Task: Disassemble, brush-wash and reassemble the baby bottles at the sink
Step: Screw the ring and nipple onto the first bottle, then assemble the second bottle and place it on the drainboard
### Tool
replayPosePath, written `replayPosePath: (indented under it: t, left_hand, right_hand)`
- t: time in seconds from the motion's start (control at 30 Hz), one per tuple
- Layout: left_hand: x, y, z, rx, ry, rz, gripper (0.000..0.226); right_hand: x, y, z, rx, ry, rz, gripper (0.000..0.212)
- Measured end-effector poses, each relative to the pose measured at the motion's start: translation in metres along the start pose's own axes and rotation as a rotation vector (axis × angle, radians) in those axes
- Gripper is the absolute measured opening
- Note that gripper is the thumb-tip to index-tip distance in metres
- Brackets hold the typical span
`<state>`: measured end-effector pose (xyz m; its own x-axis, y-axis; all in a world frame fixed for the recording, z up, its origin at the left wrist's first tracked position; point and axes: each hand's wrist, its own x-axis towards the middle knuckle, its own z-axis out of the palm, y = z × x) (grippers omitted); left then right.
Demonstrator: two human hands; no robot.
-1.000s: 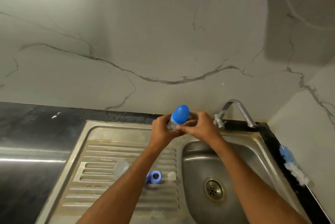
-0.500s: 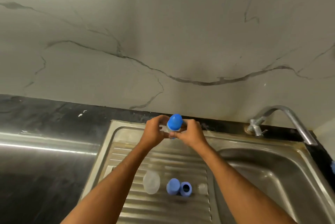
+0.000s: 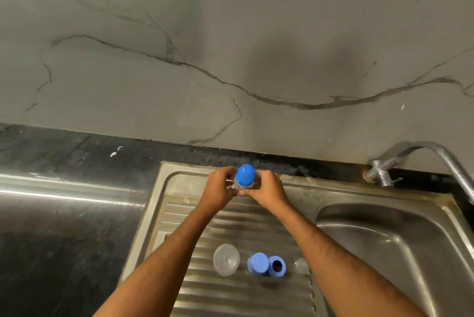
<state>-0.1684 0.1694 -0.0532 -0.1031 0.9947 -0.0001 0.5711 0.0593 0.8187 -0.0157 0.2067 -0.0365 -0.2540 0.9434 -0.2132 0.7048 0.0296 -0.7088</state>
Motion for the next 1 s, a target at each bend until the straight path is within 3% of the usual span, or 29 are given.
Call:
replayPosePath:
  t: [0.57, 1.0]
  left_hand:
    - [-0.018, 0.008, -0.018, 0.07, 0.048, -0.057, 0.059]
    - [-0.065, 0.067, -0.022, 0.086, 0.072, 0.07, 0.049]
  right_hand:
    - [-0.016, 0.008, -0.027, -0.005, 0.032, -0.019, 0.082]
    - [-0.092, 0.037, -0.064, 0.01, 0.133, -0.038, 0.058]
